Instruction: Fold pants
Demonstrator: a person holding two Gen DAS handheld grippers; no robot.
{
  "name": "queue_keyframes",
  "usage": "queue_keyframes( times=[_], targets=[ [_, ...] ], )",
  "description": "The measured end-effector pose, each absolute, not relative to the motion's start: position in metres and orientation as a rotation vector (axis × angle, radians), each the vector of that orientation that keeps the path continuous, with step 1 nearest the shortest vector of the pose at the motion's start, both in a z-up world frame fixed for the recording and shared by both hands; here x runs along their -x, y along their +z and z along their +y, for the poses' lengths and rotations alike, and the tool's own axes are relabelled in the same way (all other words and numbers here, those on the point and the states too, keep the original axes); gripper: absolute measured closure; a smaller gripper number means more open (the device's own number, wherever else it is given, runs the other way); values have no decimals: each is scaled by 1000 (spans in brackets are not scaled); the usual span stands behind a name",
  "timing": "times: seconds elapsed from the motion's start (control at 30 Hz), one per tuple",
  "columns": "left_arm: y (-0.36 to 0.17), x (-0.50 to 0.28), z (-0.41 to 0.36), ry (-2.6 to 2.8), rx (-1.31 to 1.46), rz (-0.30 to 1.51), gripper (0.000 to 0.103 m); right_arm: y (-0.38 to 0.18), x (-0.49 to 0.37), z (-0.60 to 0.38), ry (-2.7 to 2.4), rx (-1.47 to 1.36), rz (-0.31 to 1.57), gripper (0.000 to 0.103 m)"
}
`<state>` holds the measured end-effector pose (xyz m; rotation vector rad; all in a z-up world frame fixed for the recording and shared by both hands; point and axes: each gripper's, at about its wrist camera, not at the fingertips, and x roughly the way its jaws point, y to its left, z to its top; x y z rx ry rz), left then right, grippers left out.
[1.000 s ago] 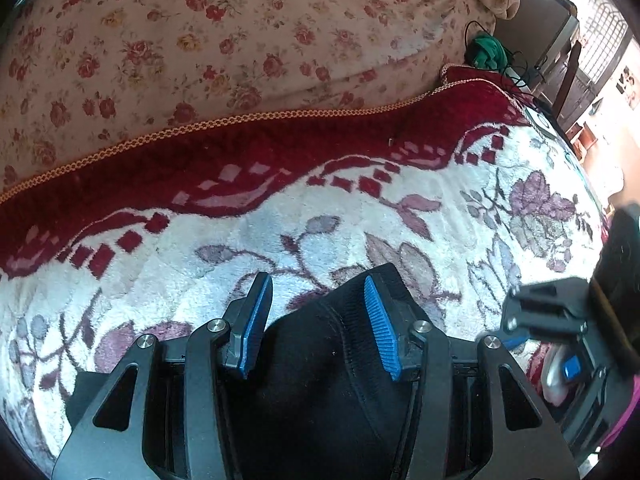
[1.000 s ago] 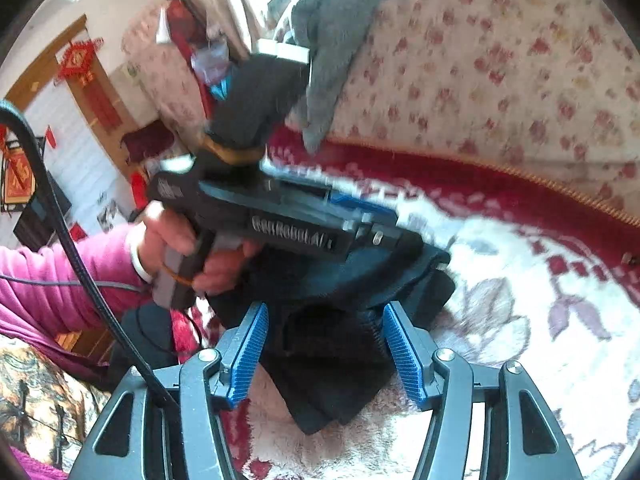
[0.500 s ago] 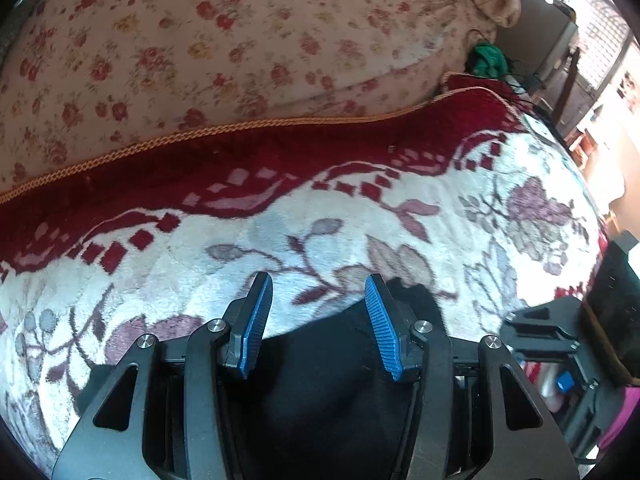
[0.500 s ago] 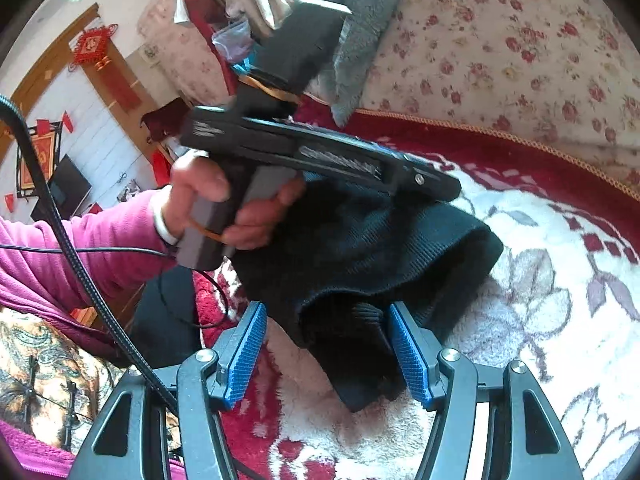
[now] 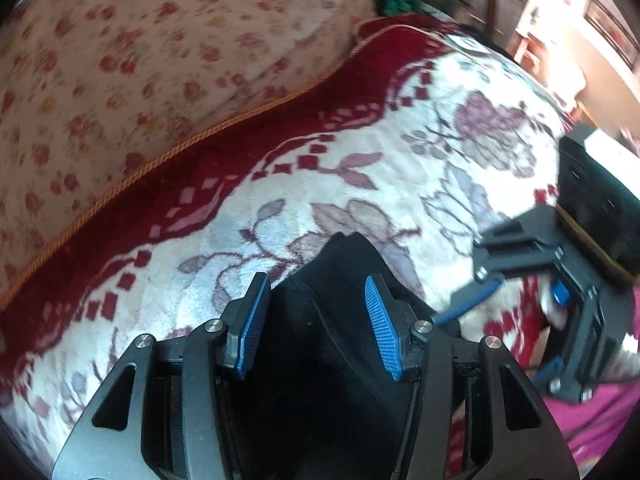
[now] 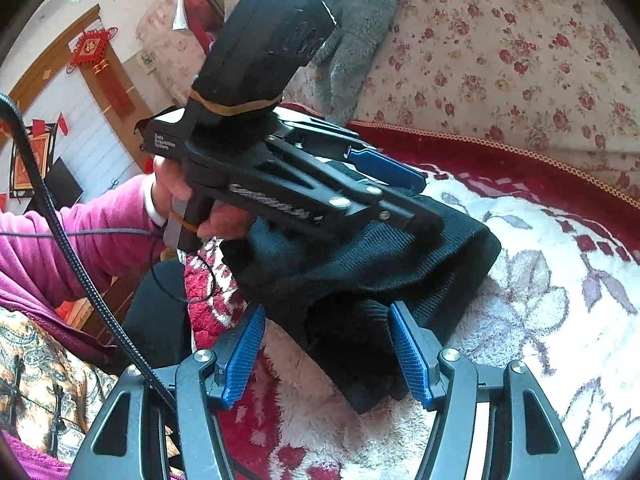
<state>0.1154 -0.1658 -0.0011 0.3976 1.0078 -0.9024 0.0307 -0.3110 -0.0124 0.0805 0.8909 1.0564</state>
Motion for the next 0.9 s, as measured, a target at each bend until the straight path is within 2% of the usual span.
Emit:
queue_keyframes(
  times=[0.1, 0.33, 0.37, 0.43, 0.47, 0.5, 0.53, 0.63, 0.73, 0.9],
  targets=[
    [-7, -113, -169, -898, -502, 999, 53, -13, -31, -312, 1062, -88, 891, 41],
    [-19, -113, -174, -876, -560, 982, 53, -16, -33, -311, 1071, -74, 904, 40],
    [-20, -110, -176, -854, -583, 955, 64, -17, -33, -310, 1072, -69, 904, 40],
    [-21, -110, -178, -843, -593, 943, 78, -18, -34, -306, 1061, -38, 891, 41],
    [-21, -111, -178, -833, -586, 940, 83, -18, -34, -303, 1050, -17, 884, 44],
    [-22, -113, -177, -810, -571, 934, 87, -19, -34, -300, 1038, 2, 879, 52],
    [-22, -116, -176, -798, -550, 938, 88, -20, -34, -297, 1034, 15, 882, 59],
    [-21, -122, -171, -780, -493, 943, 90, -17, -32, -293, 1033, 51, 882, 70],
    [-20, -122, -171, -765, -477, 929, 90, -4, -27, -293, 1030, 91, 860, 76],
    [-19, -130, -168, -708, -421, 930, 92, 3, -19, -292, 1042, 150, 858, 79]
  ],
)
